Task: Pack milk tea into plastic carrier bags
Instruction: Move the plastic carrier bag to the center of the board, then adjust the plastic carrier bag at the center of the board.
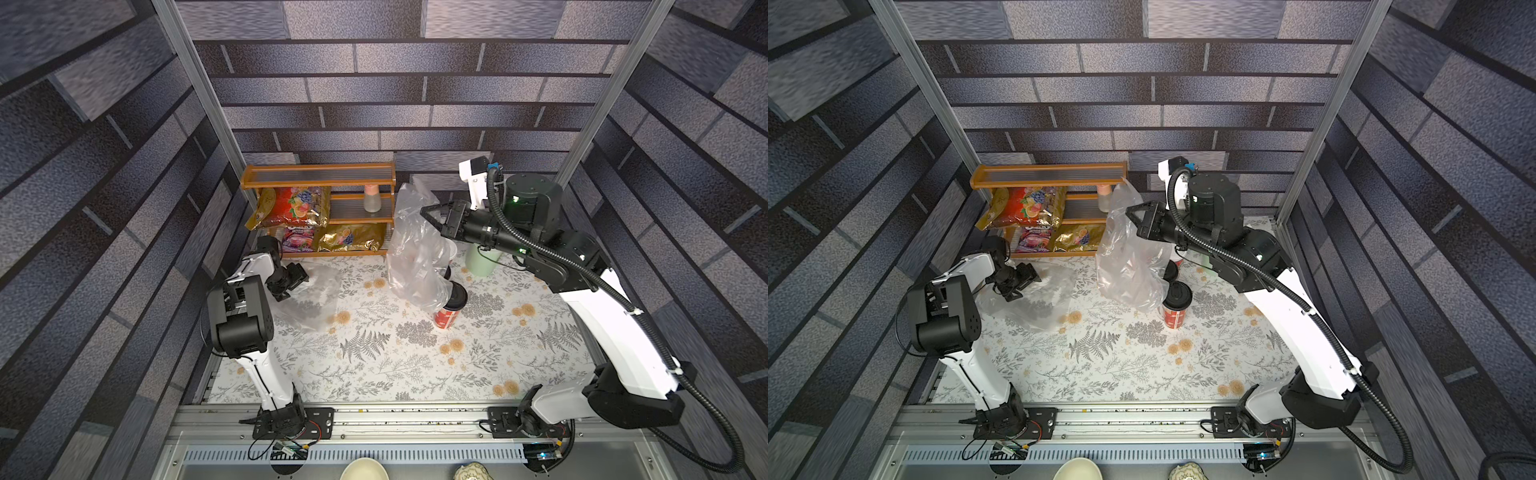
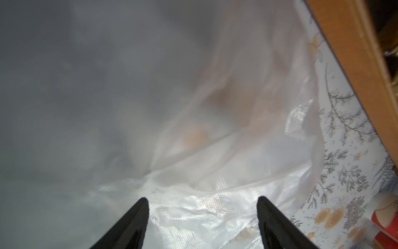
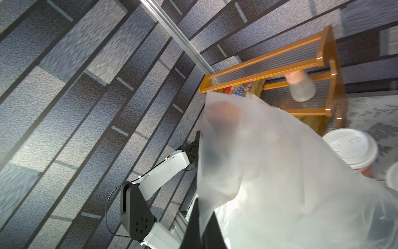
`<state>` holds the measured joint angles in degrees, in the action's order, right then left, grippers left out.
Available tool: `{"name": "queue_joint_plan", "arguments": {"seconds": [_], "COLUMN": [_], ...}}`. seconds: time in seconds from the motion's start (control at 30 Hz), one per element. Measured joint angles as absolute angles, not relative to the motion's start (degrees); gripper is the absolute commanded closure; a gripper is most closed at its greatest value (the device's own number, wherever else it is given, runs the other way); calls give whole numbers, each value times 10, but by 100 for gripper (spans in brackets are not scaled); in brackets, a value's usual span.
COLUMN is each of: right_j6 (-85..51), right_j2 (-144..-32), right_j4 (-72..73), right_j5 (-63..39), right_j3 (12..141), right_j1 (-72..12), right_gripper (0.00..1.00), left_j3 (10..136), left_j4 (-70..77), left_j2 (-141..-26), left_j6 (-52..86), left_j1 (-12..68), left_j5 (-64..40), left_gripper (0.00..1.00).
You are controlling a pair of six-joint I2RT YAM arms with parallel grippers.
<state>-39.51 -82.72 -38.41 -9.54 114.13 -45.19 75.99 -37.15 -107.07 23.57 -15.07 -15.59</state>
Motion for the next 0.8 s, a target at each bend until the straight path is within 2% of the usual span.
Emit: {"name": "queue_joint_plan", "arguments": {"seconds": [0.17, 0.37, 0.8], "right_j6": [-411, -427, -457], "right_j2": [-842, -875, -964], "right_j4": [-344, -298, -223], "right_j5": [-132, -156, -156], "right_j3": [1111, 1039, 917], "right_j1": [-462, -463, -469], "right_gripper": [100, 100, 100], "left_j3": [825, 860, 864], "left_j4": [-392, -441, -542], "left_j2": [-1053, -961, -778], "left_j6": [236, 235, 234], "left_j1": [-131, -59, 2], "left_j5": [-172, -190, -188], "left_gripper": [19, 20, 25]}}
